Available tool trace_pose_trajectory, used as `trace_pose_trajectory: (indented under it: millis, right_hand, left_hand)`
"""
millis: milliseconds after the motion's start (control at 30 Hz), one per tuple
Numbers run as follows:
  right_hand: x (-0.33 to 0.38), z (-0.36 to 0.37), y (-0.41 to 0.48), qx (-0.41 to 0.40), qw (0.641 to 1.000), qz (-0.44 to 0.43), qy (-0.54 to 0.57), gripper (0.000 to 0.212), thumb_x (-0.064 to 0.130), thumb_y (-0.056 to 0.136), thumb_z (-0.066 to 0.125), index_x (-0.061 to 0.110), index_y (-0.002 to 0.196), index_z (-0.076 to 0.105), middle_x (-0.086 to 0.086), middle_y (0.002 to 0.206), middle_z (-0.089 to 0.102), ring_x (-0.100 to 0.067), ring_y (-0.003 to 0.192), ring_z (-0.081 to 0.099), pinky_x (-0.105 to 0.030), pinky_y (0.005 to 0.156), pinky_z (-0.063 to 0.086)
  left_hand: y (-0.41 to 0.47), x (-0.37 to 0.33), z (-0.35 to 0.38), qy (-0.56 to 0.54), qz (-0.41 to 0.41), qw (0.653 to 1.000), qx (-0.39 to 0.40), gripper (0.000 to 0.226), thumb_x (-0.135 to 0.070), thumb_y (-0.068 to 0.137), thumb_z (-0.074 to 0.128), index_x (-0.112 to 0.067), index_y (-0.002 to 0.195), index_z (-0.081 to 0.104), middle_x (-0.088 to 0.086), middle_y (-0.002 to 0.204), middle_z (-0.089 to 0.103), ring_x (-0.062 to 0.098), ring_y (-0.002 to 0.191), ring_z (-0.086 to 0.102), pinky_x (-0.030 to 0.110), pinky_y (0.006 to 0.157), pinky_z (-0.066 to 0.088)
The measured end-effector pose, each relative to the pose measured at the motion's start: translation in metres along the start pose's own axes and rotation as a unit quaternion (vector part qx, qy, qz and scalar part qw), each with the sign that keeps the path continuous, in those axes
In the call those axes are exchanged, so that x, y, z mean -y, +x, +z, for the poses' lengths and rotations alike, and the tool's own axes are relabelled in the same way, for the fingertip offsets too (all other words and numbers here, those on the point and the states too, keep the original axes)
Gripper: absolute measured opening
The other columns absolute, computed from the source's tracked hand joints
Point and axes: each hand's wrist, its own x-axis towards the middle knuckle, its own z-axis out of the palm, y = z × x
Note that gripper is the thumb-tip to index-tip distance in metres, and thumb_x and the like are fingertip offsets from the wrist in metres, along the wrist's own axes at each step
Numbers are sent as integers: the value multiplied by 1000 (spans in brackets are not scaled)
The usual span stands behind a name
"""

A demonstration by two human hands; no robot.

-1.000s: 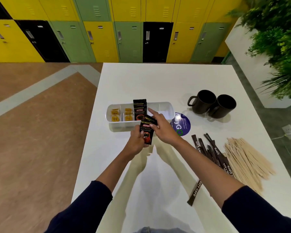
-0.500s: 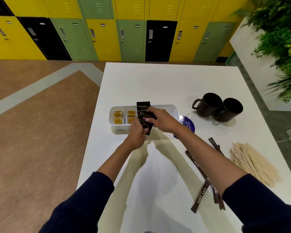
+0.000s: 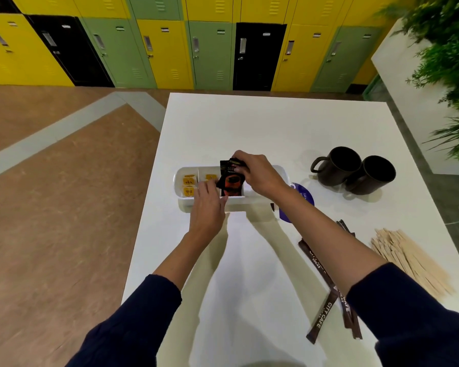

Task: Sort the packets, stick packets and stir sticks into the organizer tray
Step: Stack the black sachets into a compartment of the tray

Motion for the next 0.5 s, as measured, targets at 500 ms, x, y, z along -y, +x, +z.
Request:
trace_pose_trajectory:
  millis: [500]
  right_hand:
    - [-11, 17, 4, -9, 989, 20, -147, 23, 5, 89, 46, 10, 111, 51, -12, 96, 64, -34, 87, 56, -40, 64, 46]
  left_hand:
    - [10, 3, 13, 89, 20, 996, 16, 44, -35, 97, 45, -15, 136, 42, 12, 133, 42, 32, 123, 34, 39, 98, 31]
